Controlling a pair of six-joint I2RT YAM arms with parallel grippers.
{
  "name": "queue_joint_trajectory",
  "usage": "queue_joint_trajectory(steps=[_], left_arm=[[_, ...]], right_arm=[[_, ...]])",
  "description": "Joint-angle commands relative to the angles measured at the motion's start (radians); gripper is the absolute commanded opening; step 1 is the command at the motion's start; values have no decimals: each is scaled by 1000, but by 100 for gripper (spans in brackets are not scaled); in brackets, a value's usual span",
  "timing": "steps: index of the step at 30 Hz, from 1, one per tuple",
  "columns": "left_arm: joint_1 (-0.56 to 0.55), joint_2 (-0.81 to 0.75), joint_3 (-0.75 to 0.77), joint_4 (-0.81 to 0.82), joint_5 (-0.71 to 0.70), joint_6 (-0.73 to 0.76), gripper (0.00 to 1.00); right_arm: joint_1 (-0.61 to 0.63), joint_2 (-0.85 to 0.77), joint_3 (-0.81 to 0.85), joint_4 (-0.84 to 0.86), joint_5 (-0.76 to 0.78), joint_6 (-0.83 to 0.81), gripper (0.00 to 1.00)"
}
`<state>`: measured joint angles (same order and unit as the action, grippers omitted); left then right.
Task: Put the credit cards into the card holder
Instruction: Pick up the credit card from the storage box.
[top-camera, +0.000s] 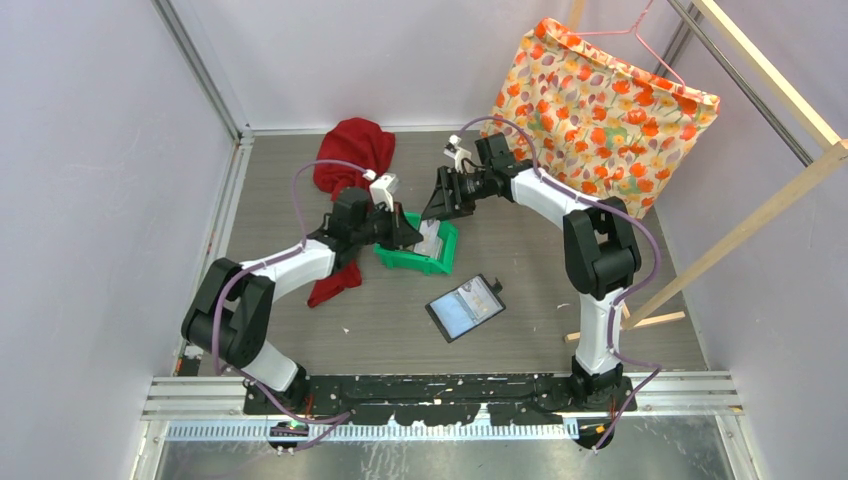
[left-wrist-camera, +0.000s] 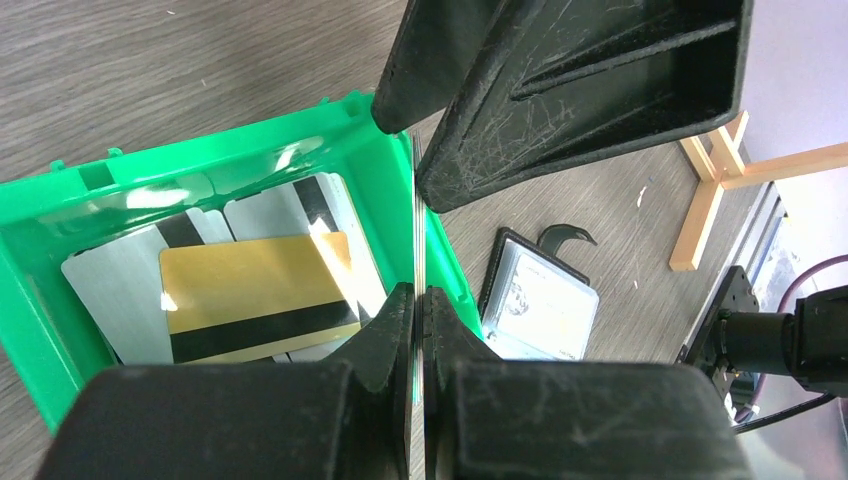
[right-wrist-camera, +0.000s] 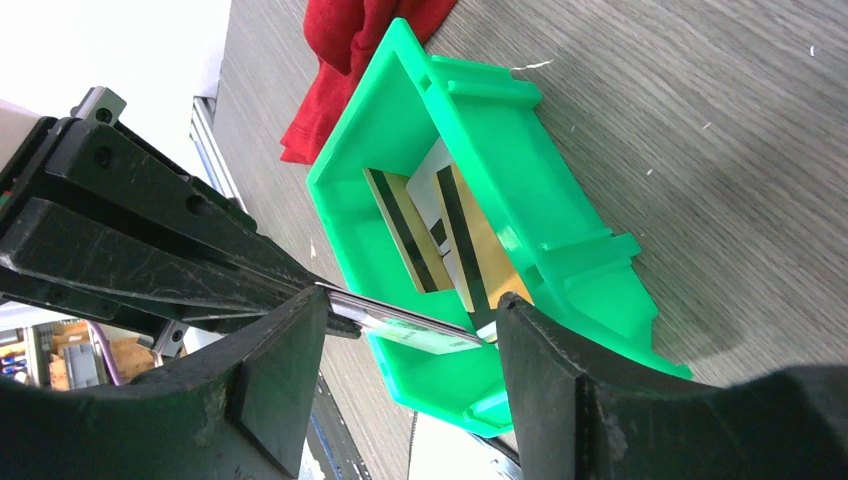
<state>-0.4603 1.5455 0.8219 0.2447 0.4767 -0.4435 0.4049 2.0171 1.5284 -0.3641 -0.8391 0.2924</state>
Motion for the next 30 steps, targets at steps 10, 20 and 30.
queue_joint_trajectory(steps=[10, 20, 30], left_arm=[[44, -35, -59, 213, 63, -76, 0], [76, -20, -93, 288, 82, -123, 0], [76, -1, -48, 151, 156, 48, 0]], right_arm=[[11, 35, 53, -14, -18, 8, 56], [12, 50, 72, -111, 26, -79, 50], [-18, 26, 270, -319, -183, -584, 68]])
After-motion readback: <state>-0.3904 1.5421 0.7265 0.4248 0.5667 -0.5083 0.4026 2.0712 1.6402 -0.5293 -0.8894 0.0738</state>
